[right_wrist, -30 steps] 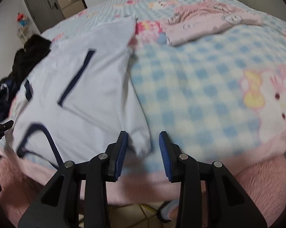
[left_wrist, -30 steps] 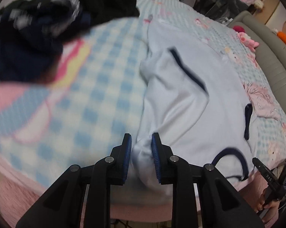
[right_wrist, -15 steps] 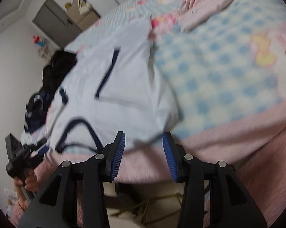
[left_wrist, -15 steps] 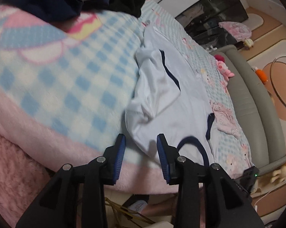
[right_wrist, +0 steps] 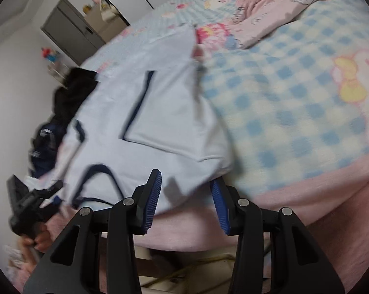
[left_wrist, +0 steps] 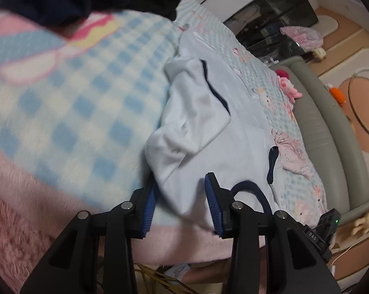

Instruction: Fold clothes

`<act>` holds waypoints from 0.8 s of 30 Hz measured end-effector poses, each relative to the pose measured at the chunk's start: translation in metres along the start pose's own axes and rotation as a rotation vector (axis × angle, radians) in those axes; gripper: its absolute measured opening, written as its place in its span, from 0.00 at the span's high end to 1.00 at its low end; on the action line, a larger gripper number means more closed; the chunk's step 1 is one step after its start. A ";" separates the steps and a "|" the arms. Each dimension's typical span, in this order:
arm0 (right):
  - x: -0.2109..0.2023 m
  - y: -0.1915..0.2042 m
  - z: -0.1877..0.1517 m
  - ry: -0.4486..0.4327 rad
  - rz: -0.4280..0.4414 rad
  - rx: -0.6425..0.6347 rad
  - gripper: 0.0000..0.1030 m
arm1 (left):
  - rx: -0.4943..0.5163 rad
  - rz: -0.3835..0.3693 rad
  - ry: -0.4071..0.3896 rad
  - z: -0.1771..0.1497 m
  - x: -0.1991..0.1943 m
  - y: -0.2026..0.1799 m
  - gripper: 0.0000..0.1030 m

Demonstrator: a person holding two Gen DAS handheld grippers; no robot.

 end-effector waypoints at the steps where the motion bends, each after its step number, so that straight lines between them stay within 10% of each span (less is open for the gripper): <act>1: -0.005 -0.004 0.002 -0.014 0.000 0.002 0.62 | 0.003 -0.007 -0.003 -0.002 -0.003 -0.001 0.62; 10: 0.002 0.016 0.013 0.008 0.203 0.034 0.65 | 0.054 -0.074 -0.070 0.007 -0.014 -0.018 0.64; 19: 0.002 0.009 0.002 0.022 0.041 -0.010 0.63 | 0.041 -0.083 -0.078 0.015 -0.014 -0.009 0.64; 24: -0.014 0.008 0.015 -0.037 -0.042 -0.091 0.39 | 0.025 -0.064 -0.075 0.018 -0.011 -0.004 0.64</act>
Point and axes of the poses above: each gripper's, at about its wrist camera, not at the fingertips, and x roughly the way its jaws point, y to its left, z to its top, the point moved 5 cm from there along x, roughly the way its jaws point, and after that the axes turned 4 degrees about -y, right-handed, at the moved point
